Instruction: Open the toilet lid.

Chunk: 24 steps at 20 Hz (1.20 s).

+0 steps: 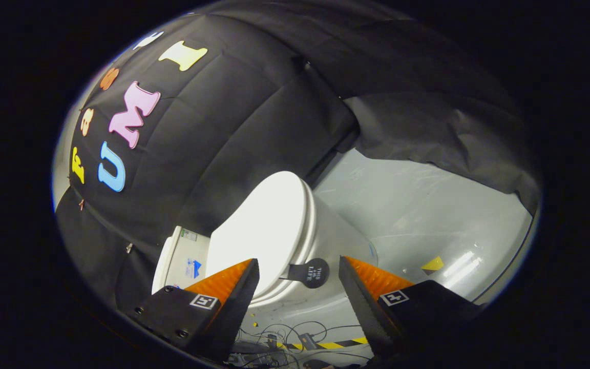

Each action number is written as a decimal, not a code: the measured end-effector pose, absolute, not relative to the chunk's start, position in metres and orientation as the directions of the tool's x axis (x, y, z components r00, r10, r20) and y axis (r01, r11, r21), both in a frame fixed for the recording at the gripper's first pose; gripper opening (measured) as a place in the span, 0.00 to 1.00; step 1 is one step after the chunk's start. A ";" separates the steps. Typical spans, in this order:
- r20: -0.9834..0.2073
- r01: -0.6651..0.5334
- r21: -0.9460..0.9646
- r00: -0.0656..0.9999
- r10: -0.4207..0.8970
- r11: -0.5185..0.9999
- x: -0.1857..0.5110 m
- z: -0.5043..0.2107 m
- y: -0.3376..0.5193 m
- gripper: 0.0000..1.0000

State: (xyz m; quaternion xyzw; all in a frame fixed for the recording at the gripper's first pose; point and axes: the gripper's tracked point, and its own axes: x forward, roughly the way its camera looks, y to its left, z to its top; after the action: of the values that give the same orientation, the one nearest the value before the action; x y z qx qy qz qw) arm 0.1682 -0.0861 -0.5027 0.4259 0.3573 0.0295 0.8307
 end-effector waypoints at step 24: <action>-0.548 0.290 0.796 0.718 0.429 0.531 0.191 -0.478 -0.052 0.05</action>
State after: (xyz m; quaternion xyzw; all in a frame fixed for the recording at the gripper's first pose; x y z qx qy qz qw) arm 0.1908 -0.0517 -0.4784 0.4821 0.3728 0.0438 0.7916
